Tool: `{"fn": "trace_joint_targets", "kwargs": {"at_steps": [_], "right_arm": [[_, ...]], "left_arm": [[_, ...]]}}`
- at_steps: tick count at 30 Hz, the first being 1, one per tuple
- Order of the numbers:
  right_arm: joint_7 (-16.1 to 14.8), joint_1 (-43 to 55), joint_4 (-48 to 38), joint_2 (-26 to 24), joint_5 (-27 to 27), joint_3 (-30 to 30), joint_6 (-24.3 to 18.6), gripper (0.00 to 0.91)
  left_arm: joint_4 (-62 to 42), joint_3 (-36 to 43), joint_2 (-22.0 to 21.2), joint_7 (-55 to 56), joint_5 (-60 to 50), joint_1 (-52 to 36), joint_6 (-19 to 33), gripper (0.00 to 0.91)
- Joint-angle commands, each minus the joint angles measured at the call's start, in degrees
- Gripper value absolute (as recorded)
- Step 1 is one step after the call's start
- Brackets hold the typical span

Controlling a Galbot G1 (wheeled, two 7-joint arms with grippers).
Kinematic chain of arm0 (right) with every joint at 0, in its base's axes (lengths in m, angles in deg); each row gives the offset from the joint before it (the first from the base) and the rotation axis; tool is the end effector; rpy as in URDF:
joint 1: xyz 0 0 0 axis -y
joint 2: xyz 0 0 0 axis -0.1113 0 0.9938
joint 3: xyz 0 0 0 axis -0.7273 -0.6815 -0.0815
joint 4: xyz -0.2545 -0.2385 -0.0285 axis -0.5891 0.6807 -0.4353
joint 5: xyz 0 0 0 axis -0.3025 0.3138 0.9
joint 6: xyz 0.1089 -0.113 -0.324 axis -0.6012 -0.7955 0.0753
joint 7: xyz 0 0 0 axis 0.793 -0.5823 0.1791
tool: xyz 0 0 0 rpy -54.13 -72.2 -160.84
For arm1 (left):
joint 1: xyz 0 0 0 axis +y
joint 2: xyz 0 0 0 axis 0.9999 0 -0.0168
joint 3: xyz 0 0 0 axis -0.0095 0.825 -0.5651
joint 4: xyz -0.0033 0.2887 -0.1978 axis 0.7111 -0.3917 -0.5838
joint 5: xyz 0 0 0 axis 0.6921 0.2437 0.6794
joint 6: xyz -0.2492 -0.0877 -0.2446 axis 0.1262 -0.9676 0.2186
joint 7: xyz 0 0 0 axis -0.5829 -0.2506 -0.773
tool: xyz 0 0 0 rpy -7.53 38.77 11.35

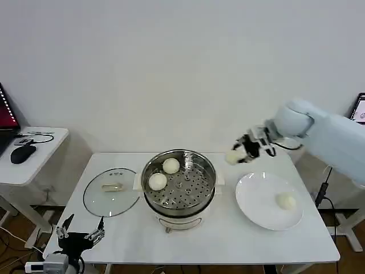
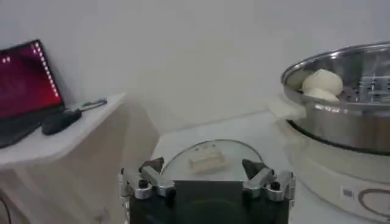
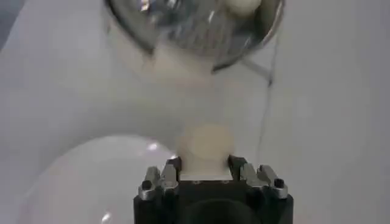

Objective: Take steamed baozi put them in steamer then cover it.

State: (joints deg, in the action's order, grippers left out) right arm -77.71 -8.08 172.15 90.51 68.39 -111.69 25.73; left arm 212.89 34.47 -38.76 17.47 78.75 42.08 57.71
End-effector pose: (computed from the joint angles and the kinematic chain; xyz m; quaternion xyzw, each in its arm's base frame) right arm 0.5184 -0.0251 -0.0164 0.5423 -0.5372 0.6186 0.1864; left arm 0.1305 0.0794 -0.2331 0.0488 -0.9755 -0.1141 0.1819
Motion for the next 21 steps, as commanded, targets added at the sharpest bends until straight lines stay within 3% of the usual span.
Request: {"fn": "trace_joint_targets", "kwargs": {"at_steps": [1, 7, 21], "right_arm": [[0.7, 6.8, 0.7, 16.1, -3.5, -6.3, -1.1, 0.534], [-0.6, 3.1, -2.6, 21.2, 4.9, -7.0, -7.7, 0.534], [-0.8, -4.1, 0.4, 23.7, 12.0, -10.8, -14.9, 0.544]], "left_arm": [[0.5, -0.5, -0.9, 0.1, 2.1, 1.0, 0.2, 0.907], [1.6, -0.8, -1.3, 0.1, 1.5, 1.5, 0.0, 0.907], [2.8, -2.9, -2.2, 0.2, 1.3, 3.4, -0.1, 0.907]]}}
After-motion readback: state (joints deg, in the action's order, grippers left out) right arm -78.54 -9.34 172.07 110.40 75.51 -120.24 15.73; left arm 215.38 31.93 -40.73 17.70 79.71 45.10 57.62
